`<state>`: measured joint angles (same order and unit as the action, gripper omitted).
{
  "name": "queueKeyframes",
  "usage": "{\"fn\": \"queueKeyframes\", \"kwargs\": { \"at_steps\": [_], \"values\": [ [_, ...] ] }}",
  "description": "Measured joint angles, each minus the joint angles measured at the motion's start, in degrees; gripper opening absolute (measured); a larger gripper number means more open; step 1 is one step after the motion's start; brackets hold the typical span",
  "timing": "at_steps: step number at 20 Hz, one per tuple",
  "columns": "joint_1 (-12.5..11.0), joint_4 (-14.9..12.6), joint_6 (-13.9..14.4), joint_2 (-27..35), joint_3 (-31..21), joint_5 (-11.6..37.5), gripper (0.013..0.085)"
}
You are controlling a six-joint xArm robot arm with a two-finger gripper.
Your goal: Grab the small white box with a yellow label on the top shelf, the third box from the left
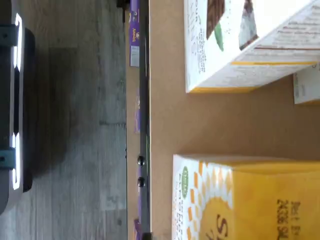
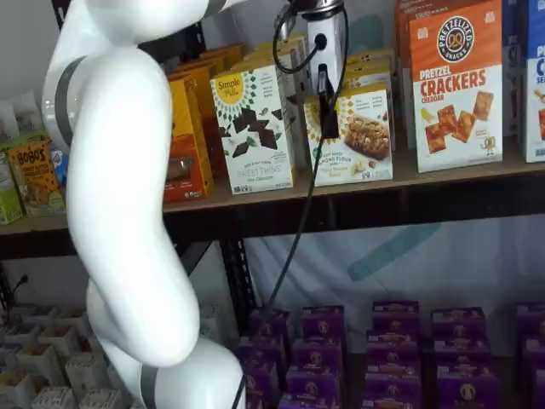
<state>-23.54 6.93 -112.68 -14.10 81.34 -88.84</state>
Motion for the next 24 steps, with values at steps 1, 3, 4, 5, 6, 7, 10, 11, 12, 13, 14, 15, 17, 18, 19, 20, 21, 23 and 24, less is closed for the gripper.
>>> {"fn": "queueKeyframes", "kwargs": {
  "at_steps": [1,3,4,5,6,7,10,11,12,13,14,15,17,18,19,20,21,23,24],
  "values": [
    [0.0,0.0,0.0,0.1,0.1,-0.1,0.0690],
    [0.0,-0.1,0.0,0.1,0.1,-0.1,0.0690],
    [0.0,-0.1,0.0,0.1,0.1,-0.2,0.0690],
    [-0.1,0.1,-0.1,0.1,0.1,-0.2,0.0650],
    [-0.2,0.2,-0.1,0.1,0.1,-0.2,0.0610],
    [-0.2,0.2,-0.2,0.0,0.0,-0.2,0.0610],
    [-0.3,0.4,-0.3,-0.2,-0.3,0.1,0.0570],
    [-0.3,0.4,-0.3,-0.2,-0.3,0.1,0.0570],
    [-0.4,0.5,-0.4,-0.2,-0.3,0.0,0.0530],
    [-0.5,0.7,-0.4,-0.3,-0.2,-0.1,0.0490],
    [-0.6,0.7,-0.5,-0.3,-0.3,-0.1,0.0490],
    [-0.6,0.8,-0.5,-0.4,-0.4,0.0,0.0490],
    [-0.7,0.7,-0.6,-0.5,-0.5,0.1,0.0490],
    [-0.8,0.8,-0.7,-0.6,-0.5,0.2,0.0450],
    [-0.8,0.8,-0.7,-0.6,-0.5,0.2,0.0450],
    [-0.9,0.9,-0.8,-0.6,-0.6,0.2,0.0410],
    [-0.9,0.9,-0.8,-0.7,-0.7,0.3,0.0410],
    [-0.9,0.9,-0.8,-0.8,-0.7,0.4,0.0410],
    [-0.9,1.0,-0.8,-0.8,-0.8,0.4,0.0410]
  ]
}}
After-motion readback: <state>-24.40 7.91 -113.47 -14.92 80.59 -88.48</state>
